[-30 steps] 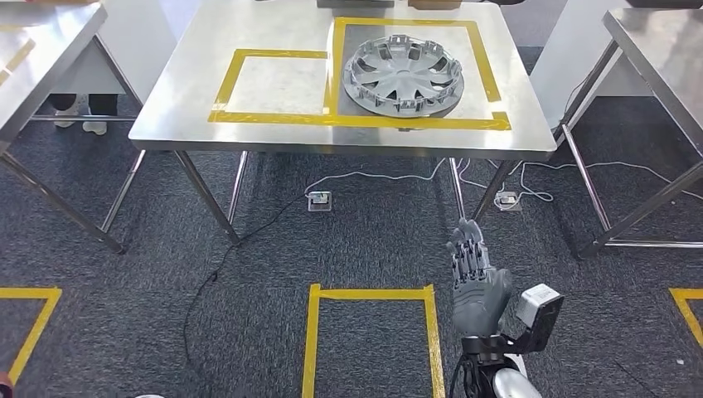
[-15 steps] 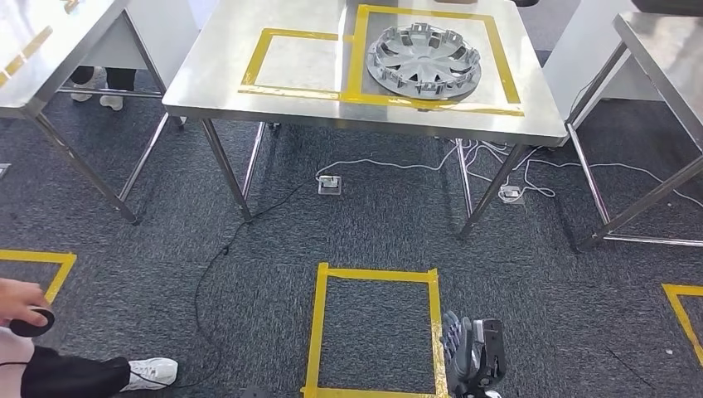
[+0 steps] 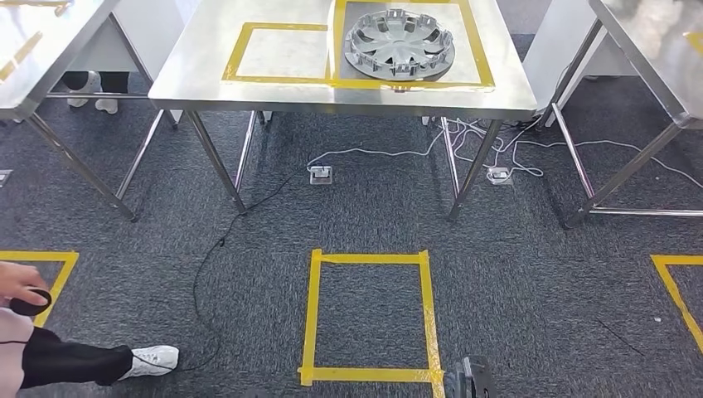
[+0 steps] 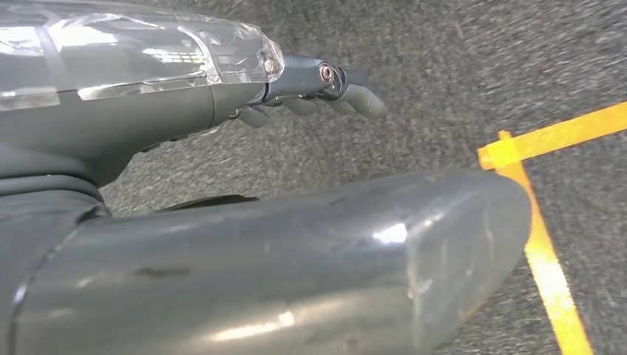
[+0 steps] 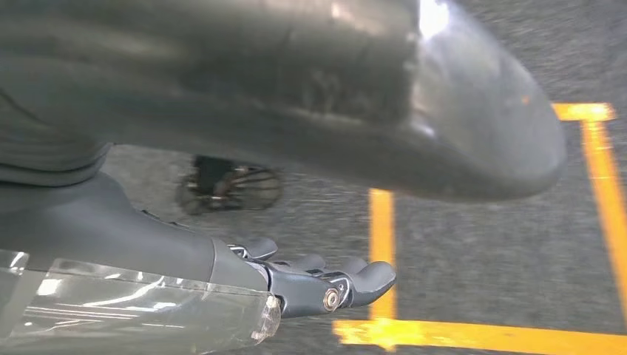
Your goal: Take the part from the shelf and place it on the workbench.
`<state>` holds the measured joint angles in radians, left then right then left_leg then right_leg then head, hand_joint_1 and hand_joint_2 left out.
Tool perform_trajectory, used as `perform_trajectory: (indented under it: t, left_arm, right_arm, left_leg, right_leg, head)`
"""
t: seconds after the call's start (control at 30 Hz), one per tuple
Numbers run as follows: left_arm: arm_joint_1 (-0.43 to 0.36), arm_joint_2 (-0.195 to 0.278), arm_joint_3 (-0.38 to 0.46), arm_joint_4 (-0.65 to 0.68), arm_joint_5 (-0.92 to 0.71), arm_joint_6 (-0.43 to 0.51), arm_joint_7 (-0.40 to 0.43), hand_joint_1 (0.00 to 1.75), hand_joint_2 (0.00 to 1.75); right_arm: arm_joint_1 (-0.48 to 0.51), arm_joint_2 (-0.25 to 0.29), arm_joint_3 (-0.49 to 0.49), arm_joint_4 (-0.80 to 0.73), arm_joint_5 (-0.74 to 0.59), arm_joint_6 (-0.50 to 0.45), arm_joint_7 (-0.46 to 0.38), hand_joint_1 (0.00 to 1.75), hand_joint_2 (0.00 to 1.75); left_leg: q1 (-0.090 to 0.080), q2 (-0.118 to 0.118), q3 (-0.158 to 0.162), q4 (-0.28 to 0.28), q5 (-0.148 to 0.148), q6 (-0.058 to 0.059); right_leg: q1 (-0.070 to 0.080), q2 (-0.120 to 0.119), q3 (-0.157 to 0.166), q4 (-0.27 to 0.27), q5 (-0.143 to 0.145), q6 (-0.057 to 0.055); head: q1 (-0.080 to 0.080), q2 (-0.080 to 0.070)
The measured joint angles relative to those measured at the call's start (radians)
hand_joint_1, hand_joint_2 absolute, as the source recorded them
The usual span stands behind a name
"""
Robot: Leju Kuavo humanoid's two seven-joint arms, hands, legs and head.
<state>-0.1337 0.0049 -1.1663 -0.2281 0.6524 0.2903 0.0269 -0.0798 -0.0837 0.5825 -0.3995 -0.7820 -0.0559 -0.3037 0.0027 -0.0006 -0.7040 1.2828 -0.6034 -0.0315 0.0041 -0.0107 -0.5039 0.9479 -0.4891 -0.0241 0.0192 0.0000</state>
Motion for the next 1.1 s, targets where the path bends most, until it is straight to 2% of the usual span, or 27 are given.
perform_trajectory:
  t: [0.03,0.1,0.17,0.2,0.27,0.3,0.33,0.37,0.43,0.47,0.5,0.53,0.57,0.63,0.67,0.7,0.77,0.8,0.83,0.87,0.93,0.97,1.0,1.03,1.07,1.1]
  left_arm:
    - [0.000,0.000,-0.001,0.000,-0.001,0.000,0.000,0.00,0.00]
    - [0.000,0.001,-0.002,0.000,-0.002,0.001,0.000,0.00,0.00]
    - [0.000,0.002,-0.003,0.000,-0.003,0.001,0.000,0.00,0.00]
    - [0.000,0.002,-0.003,0.000,-0.004,0.001,0.000,0.00,0.00]
    - [0.000,0.002,-0.003,0.000,-0.004,0.001,0.000,0.00,0.00]
    - [0.000,0.002,-0.003,0.000,-0.004,0.001,0.000,0.00,0.00]
    - [0.000,0.002,-0.003,0.000,-0.004,0.002,0.000,0.00,0.00]
    - [0.000,0.001,-0.003,0.000,-0.005,0.002,0.000,0.00,0.00]
    - [0.001,0.000,-0.003,0.000,-0.005,0.002,0.000,0.00,0.00]
    - [0.001,0.000,-0.003,0.000,-0.006,0.003,0.000,0.00,0.00]
    - [0.002,0.000,-0.003,0.000,-0.006,0.003,0.000,0.00,0.00]
    - [0.002,0.000,-0.003,0.000,-0.006,0.003,0.000,0.00,0.00]
    - [0.002,0.000,-0.003,0.000,-0.006,0.004,0.000,0.00,0.00]
    - [0.002,-0.002,-0.003,0.000,-0.006,0.004,0.000,0.00,0.00]
    - [0.002,-0.002,-0.003,0.000,-0.006,0.004,0.000,0.00,0.00]
    - [0.003,-0.003,-0.003,0.000,-0.006,0.004,0.000,0.00,0.00]
    - [0.003,-0.003,-0.003,0.000,-0.007,0.004,0.000,0.00,0.00]
    - [0.002,-0.003,-0.003,0.000,-0.007,0.004,0.000,0.00,0.00]
    - [0.001,-0.003,-0.003,0.000,-0.007,0.004,0.000,0.00,0.00]
    - [0.000,-0.003,-0.003,0.000,-0.007,0.003,0.000,0.00,0.00]
    - [0.001,-0.003,-0.003,0.000,-0.007,0.003,0.000,0.00,0.00]
    - [0.002,-0.002,-0.003,0.000,-0.007,0.003,0.001,0.00,0.00]
    - [0.003,-0.002,-0.003,0.001,-0.007,0.003,0.001,0.00,0.00]
    - [0.003,-0.002,-0.003,0.001,-0.007,0.003,0.001,0.00,0.00]
    - [0.003,-0.001,-0.003,0.001,-0.008,0.003,0.001,0.00,0.00]
    - [0.003,-0.001,-0.003,0.001,-0.009,0.003,0.001,0.00,0.00]
  right_arm:
    - [0.000,0.004,0.000,0.010,-0.005,-0.001,0.008,0.00,0.00]
    - [0.001,0.010,0.000,0.028,-0.017,-0.003,0.023,0.00,0.00]
    - [0.000,0.014,0.000,0.043,-0.027,-0.005,0.034,0.00,0.00]
    - [-0.001,0.015,0.000,0.049,-0.030,-0.005,0.037,0.00,0.00]
    - [-0.002,0.017,0.000,0.063,-0.035,-0.008,0.042,0.00,0.00]
    - [-0.003,0.017,0.000,0.068,-0.038,-0.010,0.046,0.00,0.00]
    - [-0.003,0.018,0.001,0.074,-0.041,-0.014,0.052,0.00,0.00]
    - [-0.004,0.019,0.001,0.079,-0.045,-0.017,0.059,0.00,0.00]
    - [-0.004,0.022,0.001,0.088,-0.051,-0.023,0.071,0.00,0.00]
    - [-0.004,0.022,0.001,0.092,-0.054,-0.026,0.076,0.00,0.00]
    - [-0.004,0.023,0.002,0.096,-0.056,-0.029,0.080,0.00,0.00]
    - [-0.004,0.024,0.003,0.100,-0.058,-0.032,0.083,0.00,0.00]
    - [-0.004,0.024,0.004,0.103,-0.060,-0.035,0.087,0.00,0.00]
    - [-0.008,0.025,0.008,0.109,-0.064,-0.039,0.091,0.00,0.00]
    - [-0.012,0.026,0.009,0.111,-0.066,-0.040,0.092,0.00,0.00]
    - [-0.016,0.027,0.009,0.112,-0.066,-0.041,0.092,0.00,0.00]
    - [-0.017,0.028,0.010,0.115,-0.067,-0.041,0.094,0.00,0.00]
    - [-0.014,0.029,0.010,0.116,-0.067,-0.042,0.096,0.00,0.00]
    - [-0.011,0.030,0.011,0.118,-0.068,-0.043,0.098,0.00,0.00]
    - [-0.009,0.031,0.012,0.119,-0.068,-0.044,0.100,0.00,0.00]
    - [-0.008,0.033,0.014,0.122,-0.070,-0.046,0.102,0.00,0.00]
    - [-0.008,0.033,0.014,0.123,-0.071,-0.046,0.102,0.00,0.00]
    - [-0.007,0.034,0.015,0.124,-0.073,-0.046,0.102,0.00,0.00]
    - [-0.007,0.035,0.016,0.126,-0.074,-0.047,0.103,0.00,0.00]
    - [-0.006,0.036,0.016,0.127,-0.076,-0.047,0.103,0.00,0.00]
    - [-0.006,0.036,0.016,0.129,-0.078,-0.047,0.103,0.00,0.00]
  left_leg:
    - [0.001,0.000,0.019,-0.008,0.021,-0.001]
    - [0.003,0.001,0.105,-0.119,0.069,-0.001]
    - [0.004,0.000,0.179,-0.231,0.076,0.004]
    - [0.003,-0.001,0.193,-0.255,0.068,0.008]
    - [0.004,-0.001,0.195,-0.268,0.064,0.018]
    - [0.007,-0.001,0.193,-0.272,0.065,0.025]
    - [0.009,-0.001,0.190,-0.275,0.068,0.033]
    - [0.011,-0.001,0.185,-0.277,0.072,0.041]
    - [0.010,0.000,0.174,-0.276,0.080,0.050]
    - [0.009,0.001,0.169,-0.276,0.084,0.052]
    - [0.008,0.004,0.165,-0.276,0.087,0.054]
    - [0.007,0.007,0.163,-0.276,0.089,0.054]
    - [0.006,0.012,0.163,-0.276,0.091,0.054]
    - [0.002,0.026,0.164,-0.275,0.093,0.051]
    - [0.000,0.035,0.163,-0.274,0.094,0.048]
    - [-0.003,0.046,0.161,-0.273,0.095,0.045]
    - [-0.005,0.071,0.158,-0.274,0.098,0.036]
    - [-0.004,0.072,0.158,-0.272,0.093,0.030]
    - [-0.003,0.058,0.153,-0.258,0.080,0.025]
    - [-0.003,0.038,0.139,-0.226,0.054,0.020]
    - [-0.001,-0.001,0.086,-0.104,-0.018,0.014]
    - [-0.001,-0.004,0.060,-0.042,-0.045,0.013]
    - [-0.001,-0.005,0.045,-0.006,-0.053,0.012]
    - [-0.001,-0.005,0.048,-0.005,-0.042,0.013]
    - [-0.001,-0.009,0.071,-0.043,-0.013,0.014]
    - [0.000,-0.026,0.106,-0.107,0.023,0.017]
  right_leg:
    - [0.000,-0.001,-0.012,0.007,0.003,0.002]
    - [-0.001,-0.001,-0.032,0.024,0.006,0.006]
    - [0.001,0.000,-0.045,0.040,0.007,0.014]
    - [0.002,0.000,-0.049,0.045,0.009,0.019]
    - [0.003,0.001,-0.055,0.050,0.013,0.030]
    - [0.003,0.003,-0.060,0.058,0.006,0.036]
    - [0.002,0.004,-0.070,0.080,-0.012,0.042]
    - [0.001,0.006,-0.088,0.123,-0.043,0.049]
    - [-0.003,0.007,-0.135,0.253,-0.116,0.059]
    - [-0.005,0.007,-0.153,0.309,-0.141,0.062]
    - [-0.005,0.007,-0.157,0.337,-0.146,0.062]
    - [-0.005,0.006,-0.143,0.324,-0.132,0.060]
    - [-0.005,0.003,-0.112,0.273,-0.101,0.056]
    - [0.002,-0.025,-0.037,0.129,-0.038,0.044]
    - [0.006,-0.038,-0.013,0.077,-0.023,0.038]
    - [0.010,-0.046,-0.002,0.048,-0.020,0.031]
    - [0.013,-0.032,-0.005,0.035,-0.020,0.020]
    - [0.011,-0.023,-0.006,0.030,-0.015,0.013]
    - [0.008,-0.014,-0.008,0.025,-0.008,0.007]
    - [0.006,-0.007,-0.011,0.021,-0.001,0.000]
    - [0.005,0.010,-0.021,0.021,0.007,-0.007]
    - [0.006,0.019,-0.027,0.023,0.010,-0.008]
    - [0.008,0.028,-0.032,0.027,0.012,-0.008]
    - [0.008,0.038,-0.036,0.031,0.013,-0.008]
    - [0.008,0.049,-0.039,0.036,0.013,-0.007]
    - [0.008,0.060,-0.042,0.041,0.013,-0.006]
  head:
    - [-0.003,0.000]
    - [-0.012,0.000]
    - [-0.017,0.000]
    - [-0.017,0.000]
    - [-0.016,0.000]
    - [-0.015,0.000]
    - [-0.013,0.000]
    - [-0.008,0.000]
    - [0.003,0.000]
    - [0.009,0.000]
    - [0.013,0.000]
    - [0.019,0.000]
    - [0.023,0.000]
    - [0.030,0.000]
    - [0.032,0.000]
    - [0.032,0.000]
    - [0.030,0.000]
    - [0.029,0.000]
    - [0.027,0.000]
    - [0.023,0.000]
    - [0.011,0.000]
    - [0.005,0.000]
    - [0.001,0.000]
    - [-0.001,0.000]
    - [-0.002,0.000]
    - [-0.005,0.000]
